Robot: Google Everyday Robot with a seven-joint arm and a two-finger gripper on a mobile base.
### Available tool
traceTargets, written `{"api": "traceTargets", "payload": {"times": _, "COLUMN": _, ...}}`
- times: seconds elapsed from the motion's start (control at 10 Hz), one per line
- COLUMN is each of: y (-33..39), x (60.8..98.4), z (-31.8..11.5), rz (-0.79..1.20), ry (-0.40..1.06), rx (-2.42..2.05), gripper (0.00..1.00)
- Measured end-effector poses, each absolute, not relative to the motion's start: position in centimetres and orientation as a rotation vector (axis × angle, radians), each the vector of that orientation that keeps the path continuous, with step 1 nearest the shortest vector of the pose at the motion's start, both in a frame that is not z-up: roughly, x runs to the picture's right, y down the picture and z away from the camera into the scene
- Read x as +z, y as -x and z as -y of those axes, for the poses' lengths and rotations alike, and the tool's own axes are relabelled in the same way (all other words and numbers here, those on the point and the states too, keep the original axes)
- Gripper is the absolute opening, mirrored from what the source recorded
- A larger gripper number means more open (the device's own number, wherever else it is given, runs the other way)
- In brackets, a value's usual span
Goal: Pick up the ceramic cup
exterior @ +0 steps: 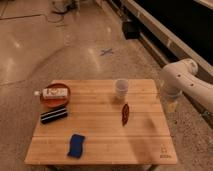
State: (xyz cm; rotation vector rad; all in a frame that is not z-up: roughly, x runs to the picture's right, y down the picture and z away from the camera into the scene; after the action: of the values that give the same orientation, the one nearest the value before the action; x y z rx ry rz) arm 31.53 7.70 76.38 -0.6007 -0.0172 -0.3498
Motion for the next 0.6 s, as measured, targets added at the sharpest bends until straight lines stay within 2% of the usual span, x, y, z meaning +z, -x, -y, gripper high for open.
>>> {"api": "traceTargets", "payload": {"times": 0.4, "y": -31.4, "x": 76.4, "z": -7.8, "rz": 0.019, "ry": 0.601, "rx": -0.353, "gripper": 0.64}}
{"api": "traceTargets", "payload": {"times": 0.6, "y": -28.0, "x": 76.2, "z": -6.7, "rz": 0.075, "ry": 0.578, "rx": -0.393, "gripper": 0.64}}
